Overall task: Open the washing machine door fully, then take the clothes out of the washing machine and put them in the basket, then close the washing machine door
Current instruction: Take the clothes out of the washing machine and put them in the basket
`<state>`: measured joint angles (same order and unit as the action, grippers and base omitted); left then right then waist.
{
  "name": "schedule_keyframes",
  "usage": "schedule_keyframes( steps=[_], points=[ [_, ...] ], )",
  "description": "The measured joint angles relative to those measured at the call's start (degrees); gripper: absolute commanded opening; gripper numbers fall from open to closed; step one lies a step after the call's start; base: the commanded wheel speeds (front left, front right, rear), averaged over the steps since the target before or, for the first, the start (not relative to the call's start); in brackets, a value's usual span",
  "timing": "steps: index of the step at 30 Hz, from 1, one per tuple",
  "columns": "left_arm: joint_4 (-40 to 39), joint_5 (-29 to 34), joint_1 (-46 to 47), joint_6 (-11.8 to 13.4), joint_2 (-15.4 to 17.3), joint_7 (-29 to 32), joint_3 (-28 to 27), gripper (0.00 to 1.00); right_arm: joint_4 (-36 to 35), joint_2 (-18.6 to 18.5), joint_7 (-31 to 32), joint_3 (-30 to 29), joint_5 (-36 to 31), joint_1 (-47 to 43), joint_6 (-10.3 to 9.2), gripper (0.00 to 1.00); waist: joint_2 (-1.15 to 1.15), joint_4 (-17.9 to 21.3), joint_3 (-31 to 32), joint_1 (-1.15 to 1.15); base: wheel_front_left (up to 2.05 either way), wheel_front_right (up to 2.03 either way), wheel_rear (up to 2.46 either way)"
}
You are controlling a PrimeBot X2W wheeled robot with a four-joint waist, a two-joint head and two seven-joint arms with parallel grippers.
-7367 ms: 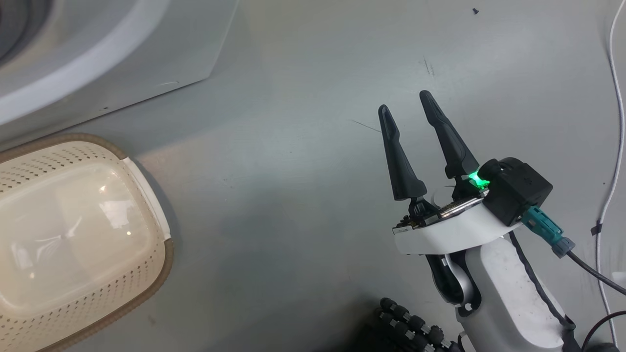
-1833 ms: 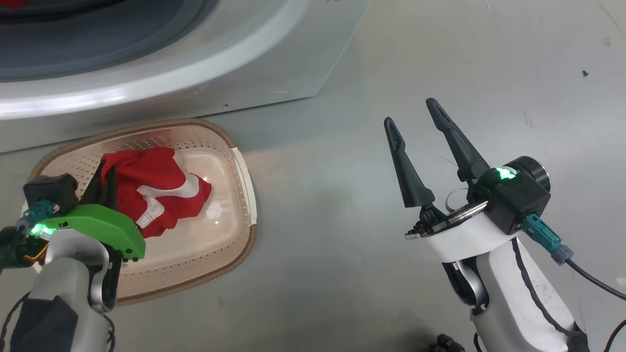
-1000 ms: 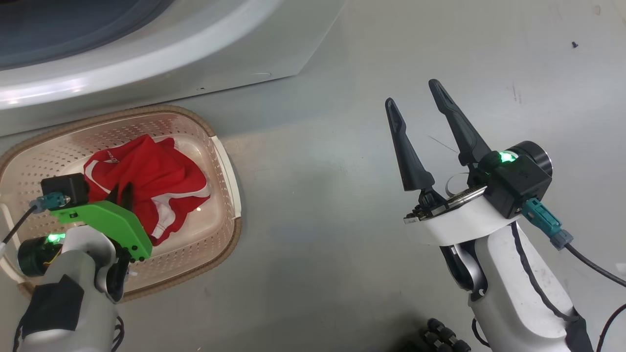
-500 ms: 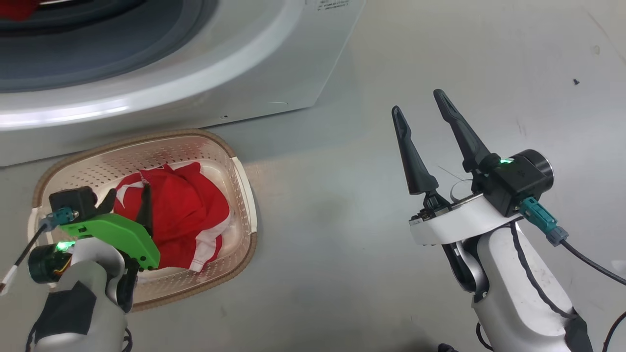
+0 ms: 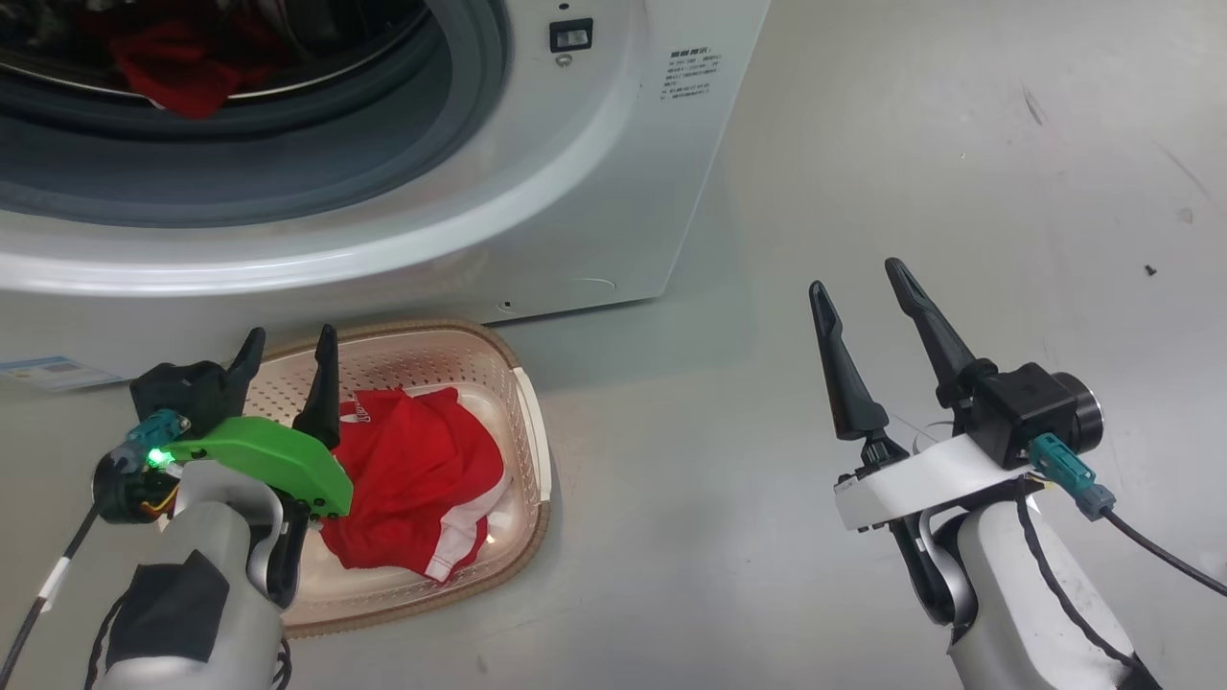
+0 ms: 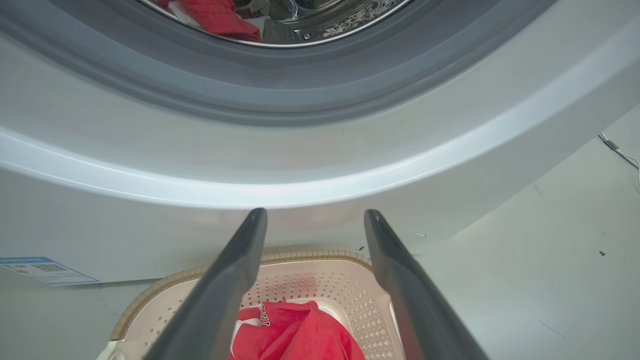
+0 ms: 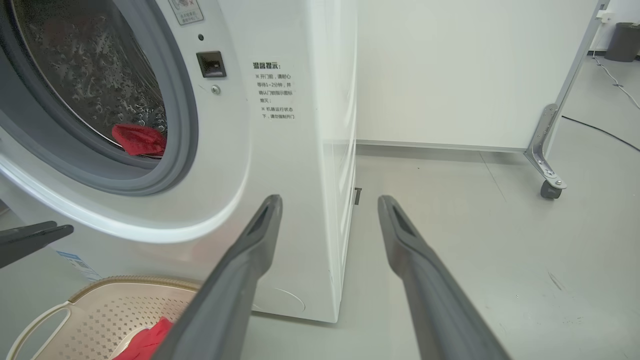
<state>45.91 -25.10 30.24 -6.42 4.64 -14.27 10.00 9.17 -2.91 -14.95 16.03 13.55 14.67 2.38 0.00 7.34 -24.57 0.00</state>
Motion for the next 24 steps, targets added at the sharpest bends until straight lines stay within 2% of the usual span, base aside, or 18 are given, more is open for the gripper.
schedule_keyframes(
  steps=[11, 18, 24],
  points=[
    [-9.48, 3.04, -2.27, 0.0, -0.05, -0.18, 0.74, 1.0, 1.19, 0.01, 0.0, -1.48, 0.0, -3.3, 0.2, 1.0, 0.0, -3.22, 6.67, 0.0, 0.0, 0.0, 0.0],
    [-18.89, 4.89, -4.07, 0.18, 0.0, -0.19, -0.37, 1.0, 1.55, 0.02, 0.01, -2.22, -0.01, -4.85, 0.59, 1.0, 0.0, -5.05, 10.2, 0.0, 0.0, 0.0, 0.0],
    [-24.5, 5.95, -8.38, 1.54, 0.04, -0.19, -0.99, 1.0, 1.68, 0.03, 0.01, -2.83, -0.01, -6.19, 0.76, 1.0, 0.0, -6.0, 13.06, -0.01, 0.0, 0.0, 0.0]
  ],
)
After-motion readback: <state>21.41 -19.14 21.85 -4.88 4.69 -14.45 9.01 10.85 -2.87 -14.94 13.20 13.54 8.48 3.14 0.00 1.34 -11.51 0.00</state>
